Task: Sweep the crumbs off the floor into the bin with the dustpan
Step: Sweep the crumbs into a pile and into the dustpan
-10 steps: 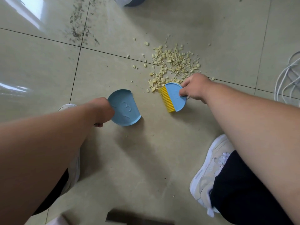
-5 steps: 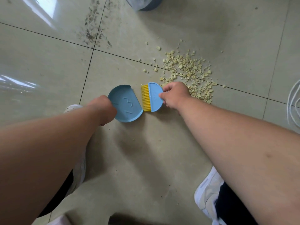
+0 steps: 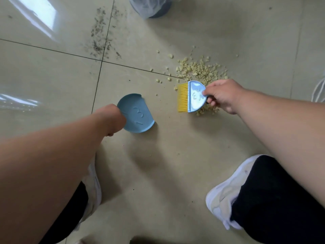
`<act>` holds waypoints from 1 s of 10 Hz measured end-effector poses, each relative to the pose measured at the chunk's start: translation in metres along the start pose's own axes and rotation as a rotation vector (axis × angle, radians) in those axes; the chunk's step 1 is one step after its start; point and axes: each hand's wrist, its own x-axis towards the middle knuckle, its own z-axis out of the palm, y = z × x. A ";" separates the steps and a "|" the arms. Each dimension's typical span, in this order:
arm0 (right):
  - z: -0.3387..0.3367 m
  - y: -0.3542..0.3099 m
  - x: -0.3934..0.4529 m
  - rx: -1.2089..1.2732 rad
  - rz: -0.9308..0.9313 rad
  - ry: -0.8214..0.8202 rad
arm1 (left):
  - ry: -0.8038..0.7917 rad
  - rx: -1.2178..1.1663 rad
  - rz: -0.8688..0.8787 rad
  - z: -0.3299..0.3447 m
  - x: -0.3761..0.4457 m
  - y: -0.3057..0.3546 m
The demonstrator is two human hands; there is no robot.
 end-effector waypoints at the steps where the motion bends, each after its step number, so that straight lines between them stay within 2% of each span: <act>1: 0.035 -0.003 -0.002 0.116 -0.017 -0.035 | 0.047 0.009 0.001 -0.001 -0.002 -0.026; 2: 0.080 -0.006 -0.003 0.166 -0.024 -0.045 | 0.073 -0.003 -0.014 0.000 -0.005 -0.047; 3: 0.111 -0.007 -0.004 0.052 -0.028 -0.064 | 0.056 -0.051 -0.005 0.002 -0.007 -0.053; 4: 0.119 -0.008 -0.002 -0.079 -0.054 -0.064 | 0.012 -0.205 0.002 0.006 -0.003 -0.058; 5: 0.108 -0.010 0.004 -0.176 -0.083 -0.025 | -0.040 -0.274 0.032 0.007 0.004 -0.059; 7: 0.036 0.007 0.014 -0.397 -0.045 0.069 | -0.023 -0.420 0.034 0.003 0.013 -0.056; 8: 0.016 0.018 0.018 -0.359 -0.071 0.088 | 0.018 -0.452 0.030 -0.001 0.015 -0.057; 10: 0.068 -0.011 0.019 -0.154 -0.138 -0.077 | 0.062 -0.515 -0.001 -0.007 0.020 -0.056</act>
